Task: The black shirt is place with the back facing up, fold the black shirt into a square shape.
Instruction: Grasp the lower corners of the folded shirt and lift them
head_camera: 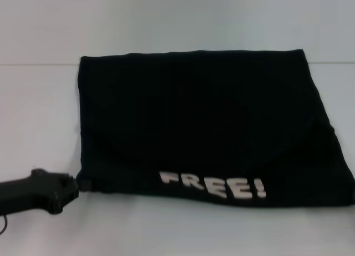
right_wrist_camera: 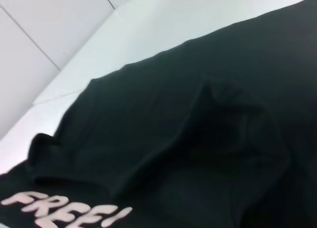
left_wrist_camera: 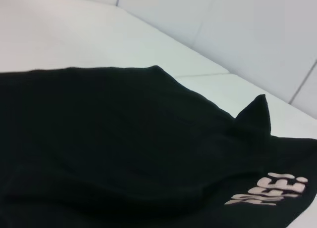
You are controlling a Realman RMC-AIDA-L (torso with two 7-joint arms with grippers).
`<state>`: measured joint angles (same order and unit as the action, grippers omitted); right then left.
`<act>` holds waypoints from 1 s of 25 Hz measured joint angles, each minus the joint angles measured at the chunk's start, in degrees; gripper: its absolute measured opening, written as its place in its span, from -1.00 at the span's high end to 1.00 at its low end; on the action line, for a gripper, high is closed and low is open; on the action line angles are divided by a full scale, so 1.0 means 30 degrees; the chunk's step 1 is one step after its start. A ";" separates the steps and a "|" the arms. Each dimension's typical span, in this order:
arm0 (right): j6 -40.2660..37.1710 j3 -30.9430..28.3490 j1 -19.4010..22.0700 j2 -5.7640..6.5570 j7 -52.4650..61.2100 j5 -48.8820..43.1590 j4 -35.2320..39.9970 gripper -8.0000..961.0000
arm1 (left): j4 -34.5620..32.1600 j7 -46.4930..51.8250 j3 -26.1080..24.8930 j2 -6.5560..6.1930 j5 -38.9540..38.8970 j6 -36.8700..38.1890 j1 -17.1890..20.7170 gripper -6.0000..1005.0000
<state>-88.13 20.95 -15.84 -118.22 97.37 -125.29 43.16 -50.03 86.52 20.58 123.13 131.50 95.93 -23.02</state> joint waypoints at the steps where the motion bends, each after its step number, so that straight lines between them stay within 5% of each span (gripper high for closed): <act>1: -0.0305 -0.0282 0.0243 -0.0087 -0.0260 -0.0002 0.0000 0.88 | -0.0012 0.0013 -0.0123 0.0001 0.0160 0.0284 0.0087 0.95; 13: -0.3013 -0.2339 0.2913 -0.0513 -0.2616 -0.0466 -0.0570 0.88 | 0.0121 -0.0070 -0.1976 -0.0043 0.1636 0.2323 0.0917 0.94; 25: -0.3244 -0.2977 0.3114 -0.0134 -0.2351 -0.0783 -0.0562 0.88 | 0.0144 -0.0149 -0.2913 0.0124 0.2701 0.3808 0.1791 0.94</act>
<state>-97.86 12.02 -6.49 -118.62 90.32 -127.64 41.47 -49.60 86.08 11.84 123.50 139.60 107.35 -17.65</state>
